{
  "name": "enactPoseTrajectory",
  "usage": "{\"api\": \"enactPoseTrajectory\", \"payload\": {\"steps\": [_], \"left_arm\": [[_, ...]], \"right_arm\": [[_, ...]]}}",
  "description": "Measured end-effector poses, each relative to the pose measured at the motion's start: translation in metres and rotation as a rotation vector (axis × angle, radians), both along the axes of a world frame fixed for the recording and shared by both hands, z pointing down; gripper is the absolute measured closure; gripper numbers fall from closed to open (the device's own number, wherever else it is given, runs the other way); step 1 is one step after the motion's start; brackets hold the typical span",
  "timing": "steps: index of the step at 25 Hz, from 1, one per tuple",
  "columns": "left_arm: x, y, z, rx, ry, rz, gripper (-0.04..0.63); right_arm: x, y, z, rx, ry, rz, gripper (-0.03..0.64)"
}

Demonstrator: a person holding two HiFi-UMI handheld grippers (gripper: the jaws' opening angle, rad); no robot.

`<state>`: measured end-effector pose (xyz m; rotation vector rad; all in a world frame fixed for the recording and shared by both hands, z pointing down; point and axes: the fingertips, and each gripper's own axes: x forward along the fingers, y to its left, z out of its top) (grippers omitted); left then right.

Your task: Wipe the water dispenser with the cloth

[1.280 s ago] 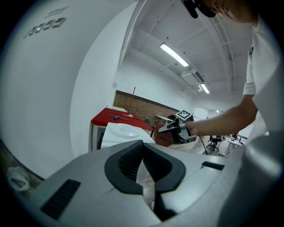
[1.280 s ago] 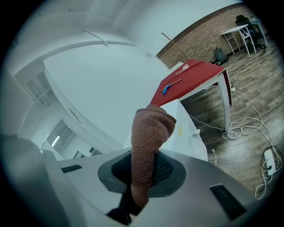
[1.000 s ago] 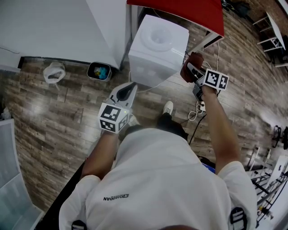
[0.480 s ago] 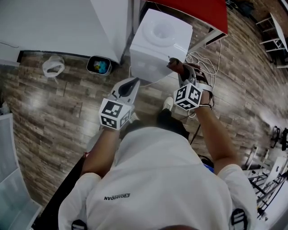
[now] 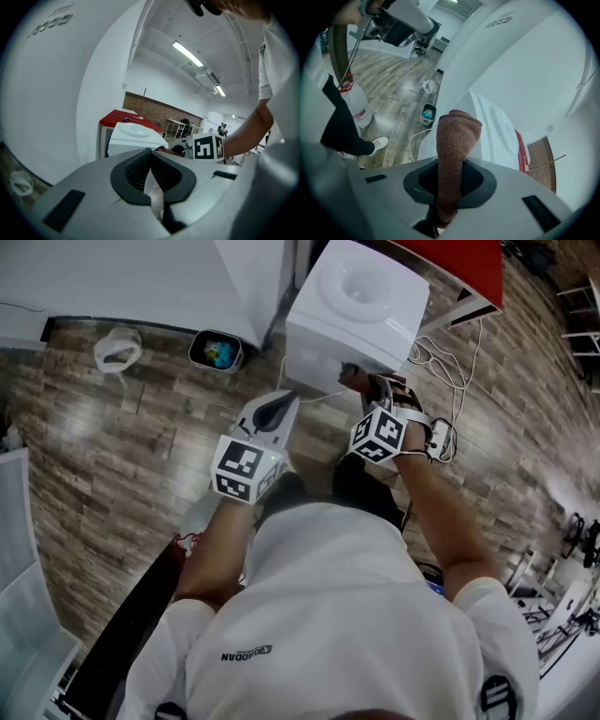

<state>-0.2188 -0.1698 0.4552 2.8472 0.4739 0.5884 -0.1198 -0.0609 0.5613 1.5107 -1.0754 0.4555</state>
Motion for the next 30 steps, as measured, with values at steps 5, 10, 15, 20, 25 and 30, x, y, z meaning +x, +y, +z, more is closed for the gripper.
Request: {"api": "enactPoseTrajectory", "payload": {"steps": [5,10,15,20,25,30], "left_arm": [[-0.001,0.003,0.01,-0.007,-0.024,-0.017,0.603],[-0.001,0.005,0.018,-0.005,-0.045,-0.033,0.603],[-0.002,0.008,0.036,-0.045,-0.114,-0.03,0.603],[-0.007,0.005,0.045,-0.016,-0.141,-0.055,0.603],[-0.012,0.005,0.05,0.021,-0.154,-0.062,0.603],[-0.019,0.005,0.061,0.037,-0.184,-0.082,0.603]], "right_arm": [[-0.005,-0.007,0.04,-0.042,-0.054,-0.03,0.563],[-0.006,-0.013,0.088,-0.092,-0.111,-0.043,0.563],[-0.007,-0.022,0.145,-0.131,-0.191,-0.045,0.563],[-0.008,-0.023,0.194,-0.178,-0.248,-0.027,0.563],[-0.005,-0.023,0.238,-0.233,-0.276,-0.026,0.563],[-0.001,-0.023,0.278,-0.27,-0.304,0.001,0.563]]}}
